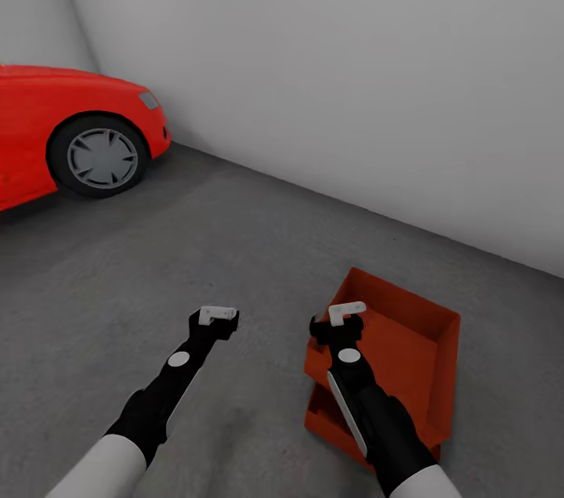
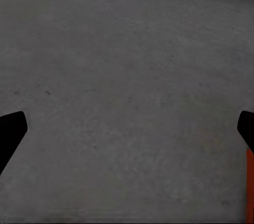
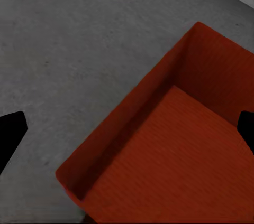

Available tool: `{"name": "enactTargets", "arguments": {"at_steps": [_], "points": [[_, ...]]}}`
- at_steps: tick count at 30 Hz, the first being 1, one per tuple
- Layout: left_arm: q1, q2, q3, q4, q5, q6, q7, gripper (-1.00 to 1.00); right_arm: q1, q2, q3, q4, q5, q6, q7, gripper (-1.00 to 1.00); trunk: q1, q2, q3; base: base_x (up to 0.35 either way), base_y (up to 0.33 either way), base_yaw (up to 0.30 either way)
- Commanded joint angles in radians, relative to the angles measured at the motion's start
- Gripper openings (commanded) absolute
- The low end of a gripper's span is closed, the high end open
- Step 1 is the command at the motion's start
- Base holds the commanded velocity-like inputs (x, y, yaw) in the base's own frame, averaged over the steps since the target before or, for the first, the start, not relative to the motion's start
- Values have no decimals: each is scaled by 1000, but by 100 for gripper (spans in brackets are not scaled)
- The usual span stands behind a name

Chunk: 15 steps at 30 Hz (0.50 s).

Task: Move the two storage containers from the living room to the garage. In the garage, place one container on the floor and stack the other container on top of it (either order is fine).

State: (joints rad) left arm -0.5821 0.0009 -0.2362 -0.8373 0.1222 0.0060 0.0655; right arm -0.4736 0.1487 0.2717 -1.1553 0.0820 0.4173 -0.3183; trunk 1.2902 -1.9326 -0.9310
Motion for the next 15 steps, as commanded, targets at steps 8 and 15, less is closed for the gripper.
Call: {"name": "enactTargets", "arguments": {"at_steps": [8, 15], "points": [[-1, 1, -3, 0, 9, 0, 8, 100, 0, -1, 1, -1, 8, 9, -2, 100, -1, 0, -1, -189, 9, 194], [6, 1, -4, 1, 7, -1, 8, 100, 0, 0, 1, -1, 8, 8, -3, 100, -1, 0, 1, -19, 1, 29]]}}
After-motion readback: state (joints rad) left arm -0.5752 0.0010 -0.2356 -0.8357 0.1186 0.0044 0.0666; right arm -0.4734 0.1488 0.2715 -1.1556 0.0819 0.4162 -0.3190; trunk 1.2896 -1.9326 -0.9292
